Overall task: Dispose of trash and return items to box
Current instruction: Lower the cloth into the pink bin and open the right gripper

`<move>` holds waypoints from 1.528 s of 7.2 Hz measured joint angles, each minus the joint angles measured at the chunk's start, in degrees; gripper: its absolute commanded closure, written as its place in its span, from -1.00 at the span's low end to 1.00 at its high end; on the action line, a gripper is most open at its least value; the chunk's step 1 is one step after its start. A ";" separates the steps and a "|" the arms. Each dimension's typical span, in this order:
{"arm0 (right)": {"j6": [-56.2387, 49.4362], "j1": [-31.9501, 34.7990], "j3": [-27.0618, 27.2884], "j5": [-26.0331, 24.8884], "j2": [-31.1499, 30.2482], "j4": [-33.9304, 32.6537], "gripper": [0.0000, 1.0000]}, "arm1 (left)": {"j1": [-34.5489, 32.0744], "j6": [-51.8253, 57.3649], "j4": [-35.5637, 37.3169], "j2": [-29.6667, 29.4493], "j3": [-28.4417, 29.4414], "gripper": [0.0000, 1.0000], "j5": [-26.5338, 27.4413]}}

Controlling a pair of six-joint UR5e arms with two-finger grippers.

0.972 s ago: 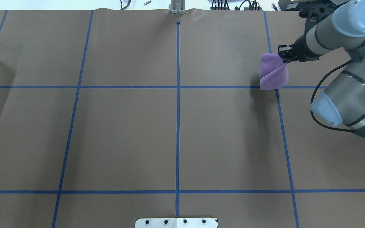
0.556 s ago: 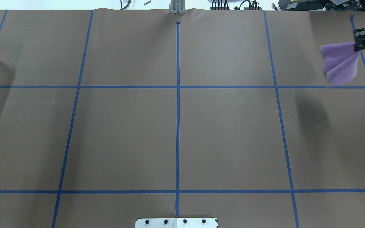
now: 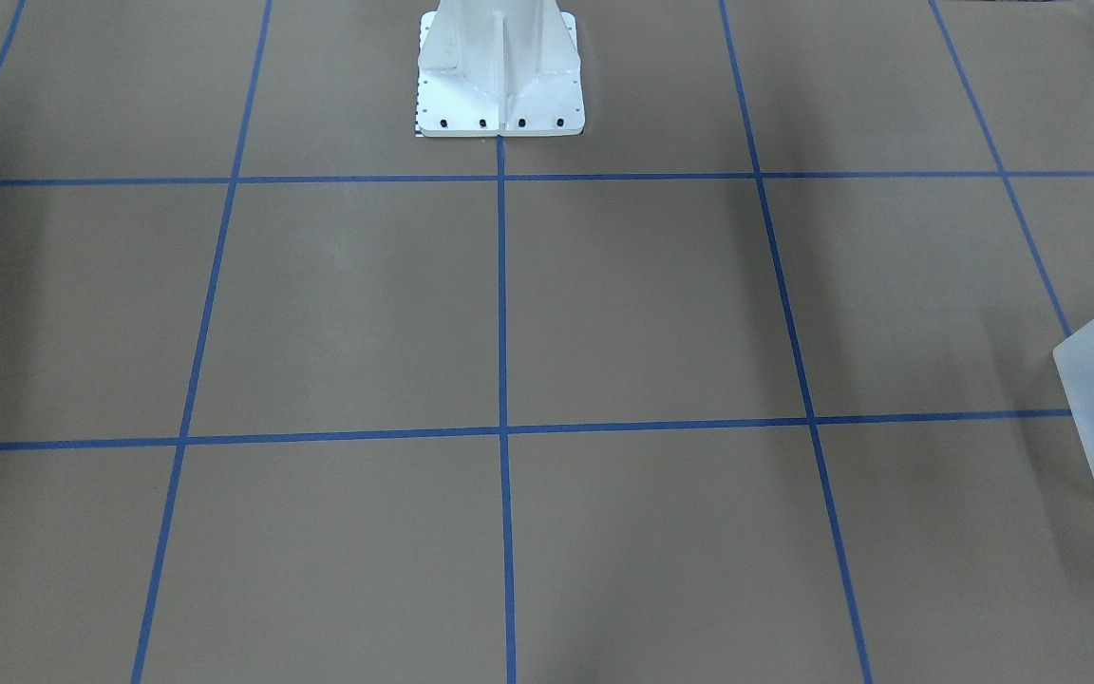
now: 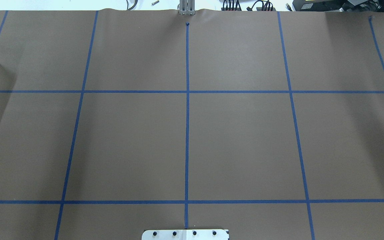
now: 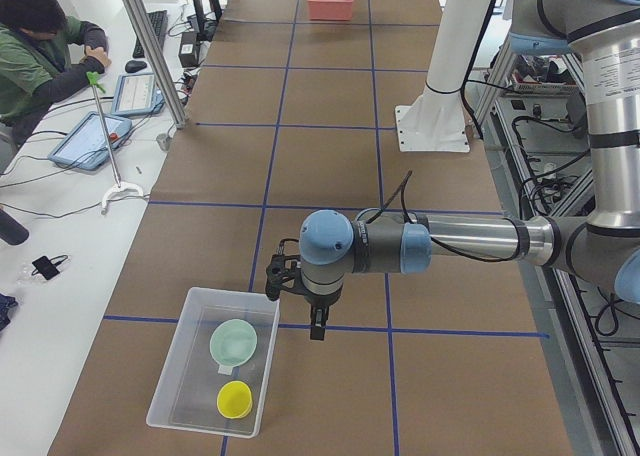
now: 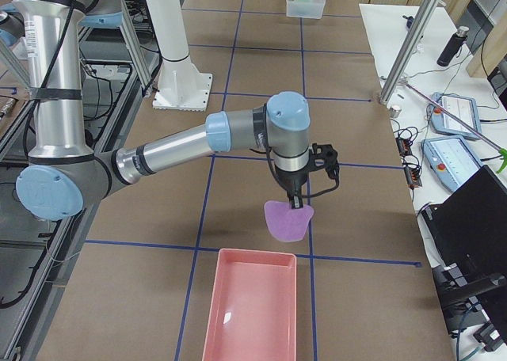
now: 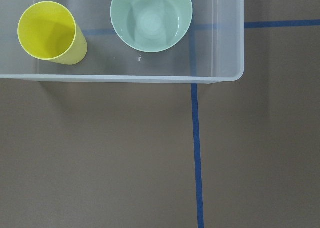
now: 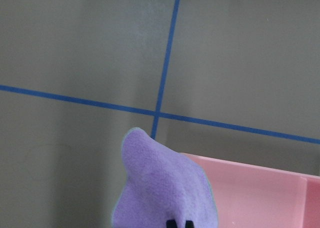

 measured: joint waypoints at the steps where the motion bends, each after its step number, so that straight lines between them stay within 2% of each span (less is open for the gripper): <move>1: -5.59 1.94 -3.41 0.02 -1.01 0.08 1.00 | 0.04 0.01 -0.02 -0.05 -0.41 -0.98 0.00; 4: -8.66 2.87 -9.99 0.08 -2.32 1.99 1.00 | 0.11 -0.07 0.05 -0.24 -1.07 -0.98 0.00; 6: -1.70 1.63 -15.53 0.73 -2.63 10.21 1.00 | 0.12 -0.08 0.06 -0.36 -1.21 -0.98 0.00; 7: 2.45 0.02 -18.89 1.25 -2.86 16.17 0.34 | 0.12 -0.08 0.06 -0.41 -1.26 -0.98 0.00; 8: 6.60 -1.61 -21.56 2.07 -3.04 21.79 -0.05 | 0.12 -0.08 0.06 -0.48 -1.29 -0.98 0.00; 9: 9.84 -3.09 -22.81 2.64 -3.37 26.05 -0.99 | 0.12 -0.09 0.06 -0.55 -1.30 -0.98 0.00; 11: 11.55 -4.45 -21.96 4.72 -3.85 29.52 -1.00 | 0.12 -0.21 0.11 -0.66 -1.26 -0.98 0.04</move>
